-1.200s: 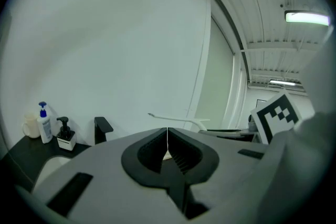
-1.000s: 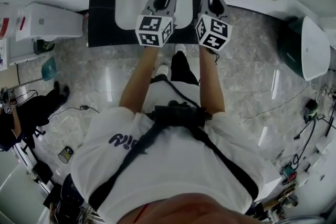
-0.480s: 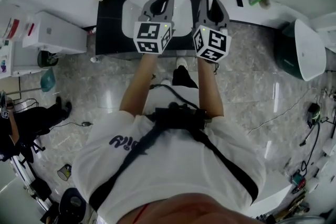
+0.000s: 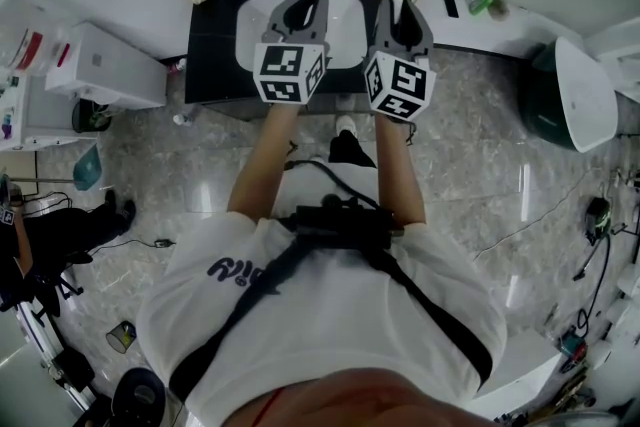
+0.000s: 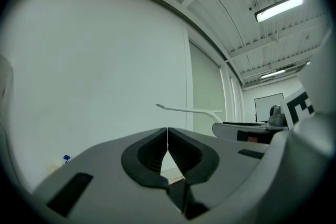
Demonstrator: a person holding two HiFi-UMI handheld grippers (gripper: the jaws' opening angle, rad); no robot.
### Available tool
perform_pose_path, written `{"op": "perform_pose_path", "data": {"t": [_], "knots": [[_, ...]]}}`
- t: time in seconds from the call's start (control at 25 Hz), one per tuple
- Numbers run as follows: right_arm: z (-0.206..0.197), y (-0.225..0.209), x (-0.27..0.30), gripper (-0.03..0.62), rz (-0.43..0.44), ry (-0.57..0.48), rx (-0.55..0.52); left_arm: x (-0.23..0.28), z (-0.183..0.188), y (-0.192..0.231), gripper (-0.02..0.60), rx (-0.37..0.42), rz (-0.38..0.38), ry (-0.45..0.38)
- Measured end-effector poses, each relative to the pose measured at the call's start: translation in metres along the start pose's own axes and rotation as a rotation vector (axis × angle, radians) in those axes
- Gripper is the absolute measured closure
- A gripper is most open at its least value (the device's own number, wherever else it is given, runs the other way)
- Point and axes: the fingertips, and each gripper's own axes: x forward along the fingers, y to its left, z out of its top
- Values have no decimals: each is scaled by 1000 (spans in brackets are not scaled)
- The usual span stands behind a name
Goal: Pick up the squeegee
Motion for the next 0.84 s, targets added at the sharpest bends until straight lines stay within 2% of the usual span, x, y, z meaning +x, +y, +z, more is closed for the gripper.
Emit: {"op": "perform_pose_path", "data": {"t": [0.84], "knots": [[10,7,-21,499,-10,-16,-25,-16,0,-15,571,-8,-26,-8]]}}
